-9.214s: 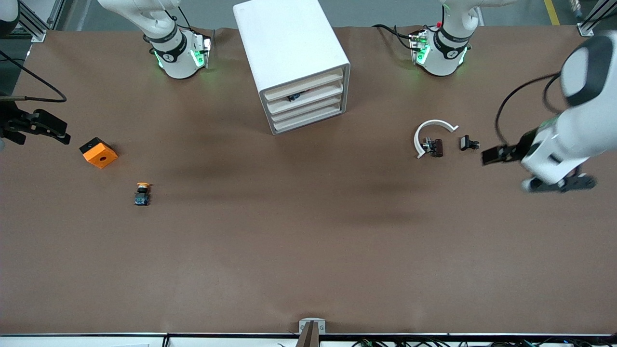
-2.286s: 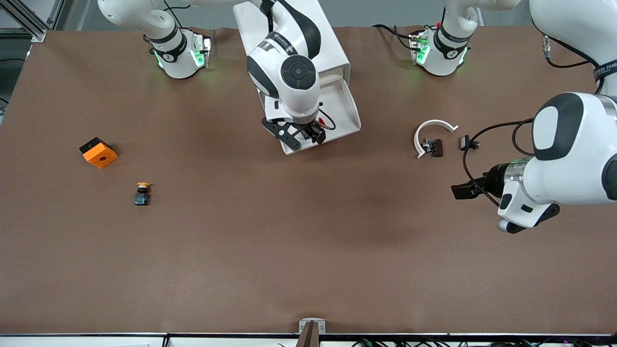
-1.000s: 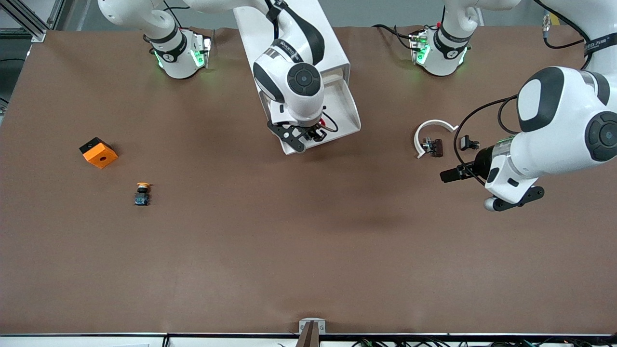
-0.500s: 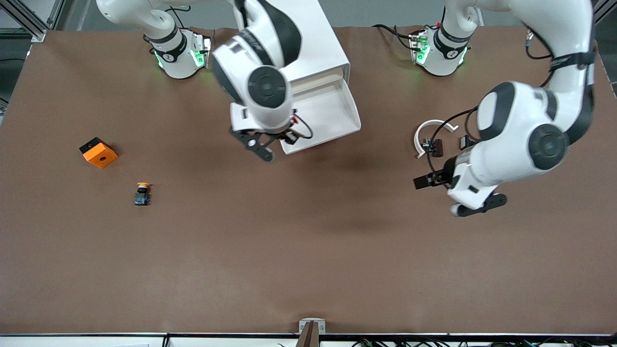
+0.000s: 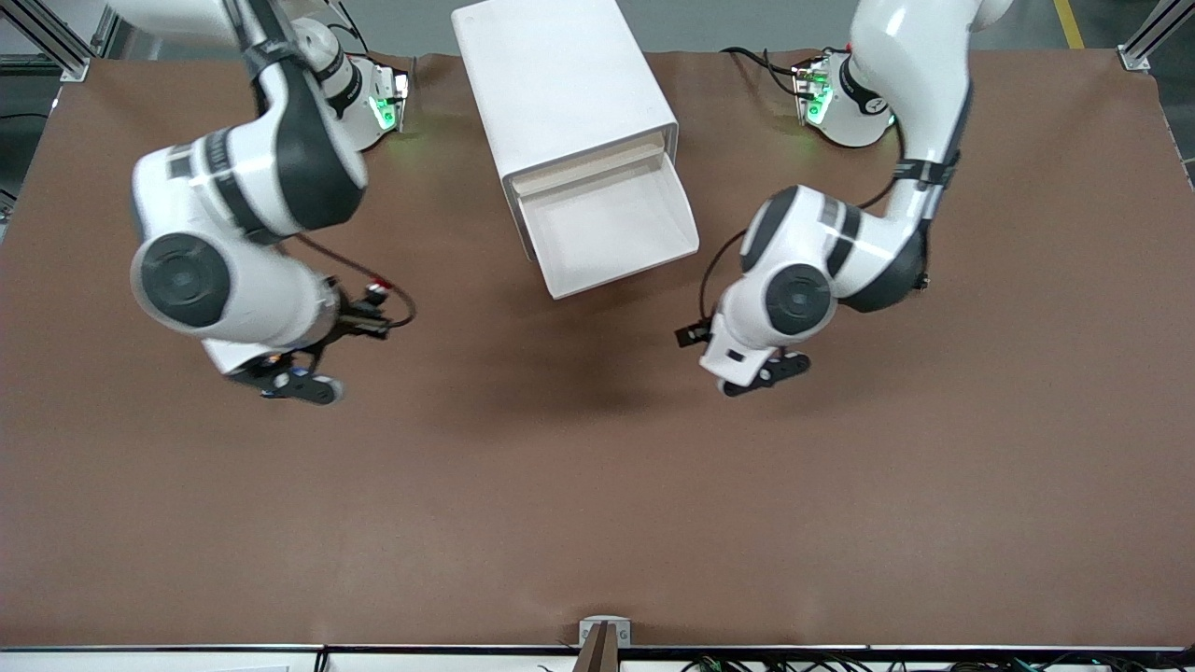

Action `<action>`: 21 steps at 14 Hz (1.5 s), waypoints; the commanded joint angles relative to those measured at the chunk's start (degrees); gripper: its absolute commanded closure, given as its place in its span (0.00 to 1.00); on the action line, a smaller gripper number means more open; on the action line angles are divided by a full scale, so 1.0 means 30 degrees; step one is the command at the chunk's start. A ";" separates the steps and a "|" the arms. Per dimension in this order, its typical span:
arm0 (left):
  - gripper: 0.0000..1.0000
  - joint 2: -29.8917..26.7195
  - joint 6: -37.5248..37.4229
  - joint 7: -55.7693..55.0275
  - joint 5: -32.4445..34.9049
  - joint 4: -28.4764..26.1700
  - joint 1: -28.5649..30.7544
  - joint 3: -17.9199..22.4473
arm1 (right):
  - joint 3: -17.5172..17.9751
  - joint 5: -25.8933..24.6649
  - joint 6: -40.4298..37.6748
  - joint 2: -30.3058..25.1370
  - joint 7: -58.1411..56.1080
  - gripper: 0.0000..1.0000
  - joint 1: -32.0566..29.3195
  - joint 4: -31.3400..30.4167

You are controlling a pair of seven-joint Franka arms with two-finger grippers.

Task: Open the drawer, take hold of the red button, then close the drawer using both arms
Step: 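Carry the button beside the yellow button while the left gripper reaches the drawer, then push the drawer shut with the left gripper while the right gripper lowers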

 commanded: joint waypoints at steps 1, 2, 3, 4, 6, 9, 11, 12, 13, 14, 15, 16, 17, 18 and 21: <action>0.00 0.0139 0.0369 -0.0793 -0.2239 -0.0188 -0.0058 -0.0445 | 0.0399 -0.0697 0.2335 0.0148 -0.4118 0.80 -0.1662 -0.1333; 0.00 0.0170 0.0341 -0.0939 -0.2891 -0.0362 -0.0262 -0.0475 | 0.0399 -0.0698 0.3536 0.0323 -0.5498 0.80 -0.2250 -0.2123; 0.00 0.0170 0.0370 -0.1056 -0.3274 -0.0683 -0.0670 -0.0476 | 0.0399 -0.0843 0.5086 0.0354 -0.6643 0.80 -0.2720 -0.3146; 0.00 0.0170 0.0341 -0.1115 -0.3394 -0.0802 -0.1196 -0.0505 | 0.0399 -0.1134 0.6435 0.0383 -0.7409 0.80 -0.3073 -0.4026; 0.00 0.0170 0.0370 -0.1902 -0.3453 -0.1008 -0.1814 -0.0563 | 0.0399 -0.1605 0.9187 0.0471 -0.8438 0.80 -0.3571 -0.5987; 0.00 0.0054 0.0079 -0.3104 -0.3864 -0.1066 -0.2781 -0.0622 | 0.0399 -0.1606 1.2536 0.0617 -0.8706 0.80 -0.3750 -0.8425; 0.00 -0.0035 -0.0186 -0.3867 -0.3864 -0.1329 -0.2901 -0.1379 | 0.0399 -0.1635 1.3417 0.0997 -0.8706 0.79 -0.3721 -0.9071; 0.00 -0.0151 -0.0187 -0.4044 -0.3893 -0.1562 -0.2901 -0.1703 | 0.0370 -0.1664 1.4060 0.1028 -0.8706 0.79 -0.3721 -0.9451; 0.00 -0.0326 -0.0332 -0.4104 -0.3893 -0.1855 -0.2901 -0.1967 | 0.0370 -0.1664 1.4762 0.1028 -0.8735 0.79 -0.3721 -0.9948; 0.00 -0.0415 -0.0710 -0.4133 -0.3893 -0.1974 -0.2901 -0.2260 | 0.0370 -0.1693 1.5233 0.1028 -0.8735 0.79 -0.3721 -1.0359; 0.00 -0.0532 -0.1062 -0.4308 -0.3893 -0.2120 -0.2901 -0.2524 | 0.0399 -0.1694 1.5760 0.1028 -0.8735 0.78 -0.3721 -1.0856; 0.00 -0.0562 -0.1181 -0.4686 -0.3922 -0.2266 -0.2901 -0.2932 | 0.0370 -0.1694 1.6171 0.1028 -0.8706 0.78 -0.3692 -1.1297; 0.00 -0.0563 -0.1212 -0.5009 -0.3923 -0.2355 -0.2901 -0.3284 | 0.0370 -0.1694 1.6581 0.0999 -0.8735 0.78 -0.3691 -1.1649; 0.00 -0.0534 -0.1212 -0.5361 -0.3923 -0.2414 -0.2901 -0.3520 | 0.0370 -0.1694 1.7137 0.0941 -0.8706 0.78 -0.3662 -1.2117; 0.00 -0.0358 -0.1183 -0.5452 -0.4213 -0.2414 -0.2930 -0.3961 | 0.0370 -0.1693 1.7640 0.0969 -0.8706 0.78 -0.3721 -1.2648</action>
